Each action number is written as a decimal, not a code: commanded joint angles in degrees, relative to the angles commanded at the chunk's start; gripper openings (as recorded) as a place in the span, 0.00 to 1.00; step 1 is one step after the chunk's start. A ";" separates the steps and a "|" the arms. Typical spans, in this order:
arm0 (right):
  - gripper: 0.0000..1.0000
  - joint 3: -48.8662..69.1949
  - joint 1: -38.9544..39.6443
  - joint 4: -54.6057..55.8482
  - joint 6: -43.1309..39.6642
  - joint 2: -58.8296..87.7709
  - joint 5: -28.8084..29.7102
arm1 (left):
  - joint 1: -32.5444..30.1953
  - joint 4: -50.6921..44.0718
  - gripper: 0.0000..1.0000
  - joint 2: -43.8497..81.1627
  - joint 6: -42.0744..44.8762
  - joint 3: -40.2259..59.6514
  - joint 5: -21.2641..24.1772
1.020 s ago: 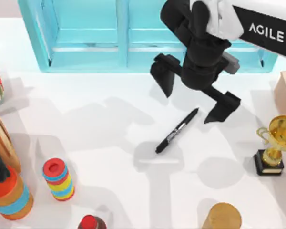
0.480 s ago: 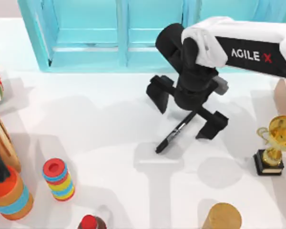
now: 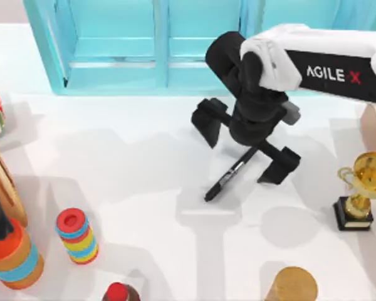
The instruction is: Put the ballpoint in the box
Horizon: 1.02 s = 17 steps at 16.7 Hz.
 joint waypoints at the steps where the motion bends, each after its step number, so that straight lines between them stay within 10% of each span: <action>1: 0.85 0.00 0.00 0.00 0.00 0.00 0.00 | 0.00 0.00 1.00 0.00 0.00 0.00 0.00; 12: 0.02 0.00 0.00 0.00 0.00 0.00 0.00 | 0.00 0.00 1.00 0.00 0.00 0.00 0.00; 17: 0.00 0.00 0.00 0.00 0.00 0.00 0.00 | 0.00 0.00 1.00 0.00 0.00 0.00 0.00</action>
